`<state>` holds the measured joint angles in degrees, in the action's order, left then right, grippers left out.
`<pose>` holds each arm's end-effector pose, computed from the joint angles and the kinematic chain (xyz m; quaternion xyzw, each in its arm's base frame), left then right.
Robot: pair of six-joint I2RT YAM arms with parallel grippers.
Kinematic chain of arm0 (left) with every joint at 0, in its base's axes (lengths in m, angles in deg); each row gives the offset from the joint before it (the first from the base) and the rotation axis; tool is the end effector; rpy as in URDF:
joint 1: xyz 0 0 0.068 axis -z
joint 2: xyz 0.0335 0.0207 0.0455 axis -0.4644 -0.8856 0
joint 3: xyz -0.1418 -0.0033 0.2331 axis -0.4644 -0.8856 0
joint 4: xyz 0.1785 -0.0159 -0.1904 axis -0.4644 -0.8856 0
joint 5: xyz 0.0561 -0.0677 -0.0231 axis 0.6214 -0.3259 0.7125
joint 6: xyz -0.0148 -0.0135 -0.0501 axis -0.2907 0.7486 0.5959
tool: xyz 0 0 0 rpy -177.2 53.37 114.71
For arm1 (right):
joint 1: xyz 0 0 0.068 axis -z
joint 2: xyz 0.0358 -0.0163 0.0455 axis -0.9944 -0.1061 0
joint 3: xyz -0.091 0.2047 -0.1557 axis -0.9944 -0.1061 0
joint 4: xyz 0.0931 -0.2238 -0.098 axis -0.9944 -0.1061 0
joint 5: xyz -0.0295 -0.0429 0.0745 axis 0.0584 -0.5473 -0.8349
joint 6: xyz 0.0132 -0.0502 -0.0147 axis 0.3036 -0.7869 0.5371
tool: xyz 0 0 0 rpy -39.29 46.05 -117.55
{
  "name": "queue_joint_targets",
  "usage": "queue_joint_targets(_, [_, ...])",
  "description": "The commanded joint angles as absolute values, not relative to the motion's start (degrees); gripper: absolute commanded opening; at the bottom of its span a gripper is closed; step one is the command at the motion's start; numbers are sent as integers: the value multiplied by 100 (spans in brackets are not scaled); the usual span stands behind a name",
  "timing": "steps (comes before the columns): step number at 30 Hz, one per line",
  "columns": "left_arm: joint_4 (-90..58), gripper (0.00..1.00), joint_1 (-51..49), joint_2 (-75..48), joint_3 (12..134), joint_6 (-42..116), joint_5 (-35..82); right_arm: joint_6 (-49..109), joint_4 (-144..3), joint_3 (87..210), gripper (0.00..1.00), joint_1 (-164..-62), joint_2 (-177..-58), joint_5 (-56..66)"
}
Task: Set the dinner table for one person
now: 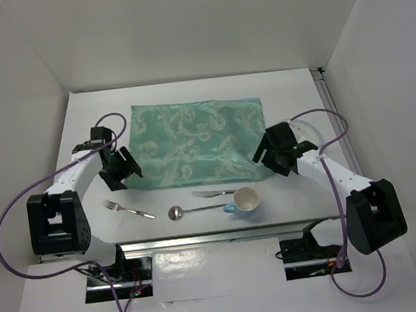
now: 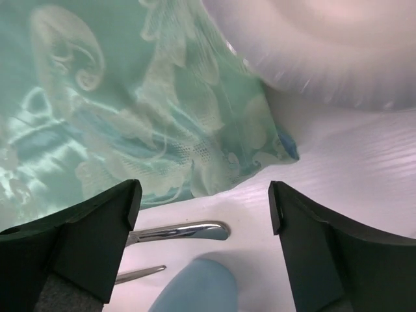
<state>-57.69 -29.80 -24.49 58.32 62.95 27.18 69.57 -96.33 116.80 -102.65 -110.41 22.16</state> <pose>0.2874 0.0078 0.2091 -0.3260 0.9258 -0.0952 0.1659 0.2390 0.0749 0.2050 0.2511 0.9210 0.0872 0.2847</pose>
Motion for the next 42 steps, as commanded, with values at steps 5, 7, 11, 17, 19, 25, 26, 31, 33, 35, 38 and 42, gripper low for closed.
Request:
queue_joint_targets(5, [-6373, 77, -2917, -1607, 6739, 6187, 3089, 6575, -10807, 12577, 99, -9386, -10532, 2413])
queue_joint_targets(7, [-6295, 70, -2768, -1483, 6809, 6134, 3142, 6505, -10755, 12481, 99, -8832, -10340, 2273])
queue_joint_targets(11, [-6241, 70, -2618, -1430, 7012, 6081, 3055, 6442, -10273, 12217, 97, -7962, -10286, 1878])
queue_joint_targets(17, [-6189, 72, -2275, -1536, 7065, 6081, 2941, 6565, -9517, 11655, 98, -6915, -10488, 955])
queue_joint_targets(19, [-6136, 72, -2214, -1588, 7065, 6028, 2940, 6688, -9244, 11602, 98, -6748, -10540, 779])
queue_joint_targets(25, [-6136, 73, -2091, -1711, 7065, 5976, 2888, 6812, -8743, 11373, 98, -6554, -10953, 567])
queue_joint_targets(26, [-6136, 73, -2038, -1781, 7065, 5976, 2888, 6881, -8638, 11286, 97, -6554, -11111, 489])
queue_joint_targets(31, [-6136, 73, -2038, -1843, 7179, 5923, 3001, 7075, -8022, 11162, 94, -6554, -11639, 427])
queue_joint_targets(33, [-6136, 73, -2038, -1843, 7179, 5923, 3002, 7127, -7786, 11092, 91, -6554, -11771, 427])
queue_joint_targets(35, [-6136, 73, -2038, -1843, 7179, 5923, 3002, 7128, -7627, 11022, 88, -6554, -11859, 427])
queue_joint_targets(38, [-6189, 73, -2038, -1896, 7232, 5923, 3002, 7181, -7337, 10951, 78, -6554, -11991, 427])
queue_joint_targets(42, [-6189, 73, -2038, -2001, 7232, 5923, 3002, 7382, -7231, 10890, 56, -6554, -12105, 567])
